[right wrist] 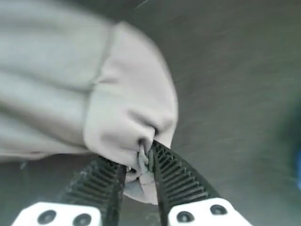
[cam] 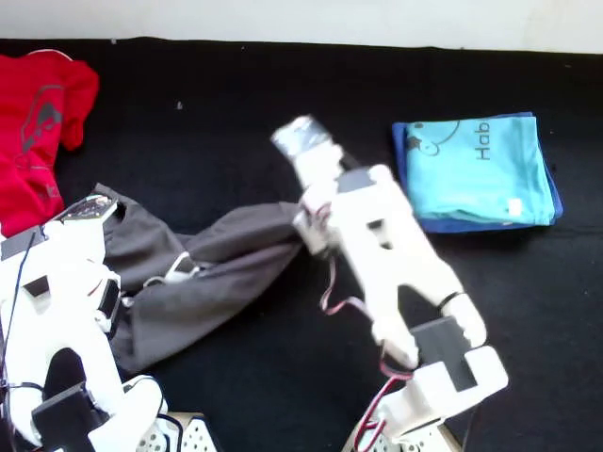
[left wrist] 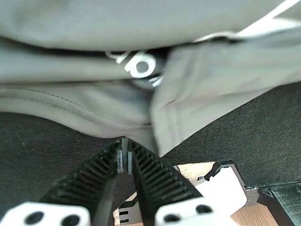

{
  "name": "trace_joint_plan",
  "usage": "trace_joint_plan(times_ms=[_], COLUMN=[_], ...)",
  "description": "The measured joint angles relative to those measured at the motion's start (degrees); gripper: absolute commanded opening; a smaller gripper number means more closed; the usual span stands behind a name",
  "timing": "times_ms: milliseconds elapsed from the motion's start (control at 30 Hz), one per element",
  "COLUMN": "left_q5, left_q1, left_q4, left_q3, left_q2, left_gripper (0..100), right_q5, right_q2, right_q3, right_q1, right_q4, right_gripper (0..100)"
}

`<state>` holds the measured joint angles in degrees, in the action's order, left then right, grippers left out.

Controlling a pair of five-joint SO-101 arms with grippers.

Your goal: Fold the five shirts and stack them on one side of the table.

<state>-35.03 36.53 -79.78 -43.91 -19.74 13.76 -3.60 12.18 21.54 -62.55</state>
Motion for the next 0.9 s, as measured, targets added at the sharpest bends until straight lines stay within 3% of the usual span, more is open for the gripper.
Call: trace_joint_plan(times_ms=[233, 433, 633, 900], left_q5=[0.00, 6.33, 11.34, 22.68], left_q1=[0.00, -0.97, -13.80, -32.35], left_q4=[5.01, 11.69, 7.91, 4.66], left_q3=[0.00, 0.00, 1.67, 8.00], left_q2=[0.00, 0.00, 0.00, 0.26], left_gripper=[1, 1, 1, 18], right_q5=[0.00, 0.00, 0.00, 0.00], right_q2=[0.00, -0.09, -0.09, -0.09], right_q3=[-9.76, -11.52, -18.73, -25.49], right_q1=[-11.43, -14.51, -15.47, -15.47], right_q4=[-0.79, -3.69, -12.75, -23.82], right_gripper=[1.7, 27.3, 28.6, 28.6])
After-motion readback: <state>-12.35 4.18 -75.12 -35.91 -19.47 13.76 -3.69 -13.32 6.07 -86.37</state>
